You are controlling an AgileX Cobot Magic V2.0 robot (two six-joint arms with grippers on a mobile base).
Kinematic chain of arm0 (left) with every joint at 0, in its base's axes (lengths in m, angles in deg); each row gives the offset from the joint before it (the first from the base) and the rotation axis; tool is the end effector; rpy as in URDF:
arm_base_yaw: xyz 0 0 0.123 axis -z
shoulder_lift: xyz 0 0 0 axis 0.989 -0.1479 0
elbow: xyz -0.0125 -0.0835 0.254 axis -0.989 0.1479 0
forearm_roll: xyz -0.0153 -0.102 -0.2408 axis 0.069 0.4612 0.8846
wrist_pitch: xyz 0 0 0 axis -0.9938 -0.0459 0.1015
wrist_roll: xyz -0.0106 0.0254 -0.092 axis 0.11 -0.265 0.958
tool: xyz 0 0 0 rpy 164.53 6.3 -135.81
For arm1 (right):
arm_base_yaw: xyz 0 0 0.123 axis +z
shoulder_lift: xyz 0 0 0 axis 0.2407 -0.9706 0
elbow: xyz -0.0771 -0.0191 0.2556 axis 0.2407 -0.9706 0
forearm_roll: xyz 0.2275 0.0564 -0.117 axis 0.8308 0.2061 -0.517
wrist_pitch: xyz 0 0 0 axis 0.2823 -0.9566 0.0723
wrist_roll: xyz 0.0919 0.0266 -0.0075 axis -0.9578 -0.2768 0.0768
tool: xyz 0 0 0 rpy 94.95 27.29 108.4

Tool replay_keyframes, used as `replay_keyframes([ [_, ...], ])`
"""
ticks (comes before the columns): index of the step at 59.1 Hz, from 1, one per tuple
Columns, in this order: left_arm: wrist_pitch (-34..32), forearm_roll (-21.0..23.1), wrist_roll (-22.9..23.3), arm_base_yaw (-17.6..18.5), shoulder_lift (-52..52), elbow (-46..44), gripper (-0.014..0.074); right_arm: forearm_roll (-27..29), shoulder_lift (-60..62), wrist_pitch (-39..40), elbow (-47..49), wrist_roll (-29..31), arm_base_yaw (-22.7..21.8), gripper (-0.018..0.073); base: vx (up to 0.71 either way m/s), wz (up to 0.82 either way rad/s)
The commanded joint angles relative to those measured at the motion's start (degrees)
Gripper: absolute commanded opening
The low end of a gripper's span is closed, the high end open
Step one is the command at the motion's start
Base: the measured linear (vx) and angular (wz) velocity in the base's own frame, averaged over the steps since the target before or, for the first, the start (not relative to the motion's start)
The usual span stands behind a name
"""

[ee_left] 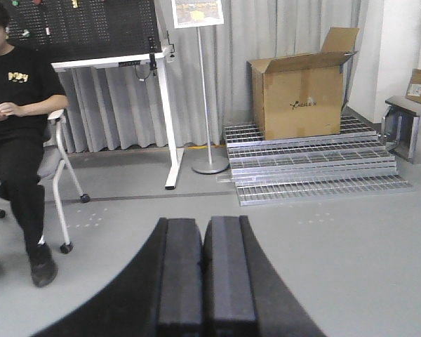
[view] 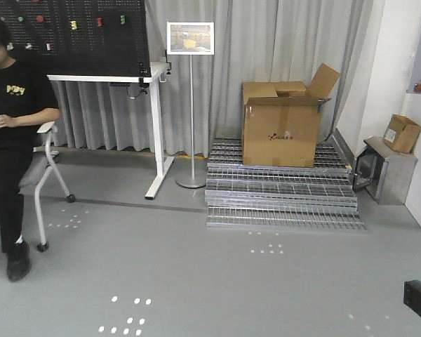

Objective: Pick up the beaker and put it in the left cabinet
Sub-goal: 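Drive the base across the room to the open white cabinet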

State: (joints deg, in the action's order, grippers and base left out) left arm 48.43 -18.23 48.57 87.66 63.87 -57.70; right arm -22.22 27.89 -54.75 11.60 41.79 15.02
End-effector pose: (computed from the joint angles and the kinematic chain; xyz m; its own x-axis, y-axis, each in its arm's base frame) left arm 0.0895 -0.0086 0.1943 -0.0238 0.0704 -0.9972 0.0997 0.9927 0.0677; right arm 0.1457 0.0572 0.3431 -0.2583 -0.1294 -0.9574 -0.2914 0.9553 -0.0504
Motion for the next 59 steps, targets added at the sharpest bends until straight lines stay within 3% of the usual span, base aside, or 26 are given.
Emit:
replay_keyframes([
  [1,-5.1,0.2,0.2,0.4,1.0,0.8,-0.0008,-1.4,0.0,4.4,1.7,0.3,-0.2,-0.0003,0.69,-0.06],
  [59,-5.1,0.2,0.2,0.4,1.0,0.8,-0.0008,-1.4,0.0,4.4,1.7,0.3,-0.2,-0.0003,0.65,-0.09],
])
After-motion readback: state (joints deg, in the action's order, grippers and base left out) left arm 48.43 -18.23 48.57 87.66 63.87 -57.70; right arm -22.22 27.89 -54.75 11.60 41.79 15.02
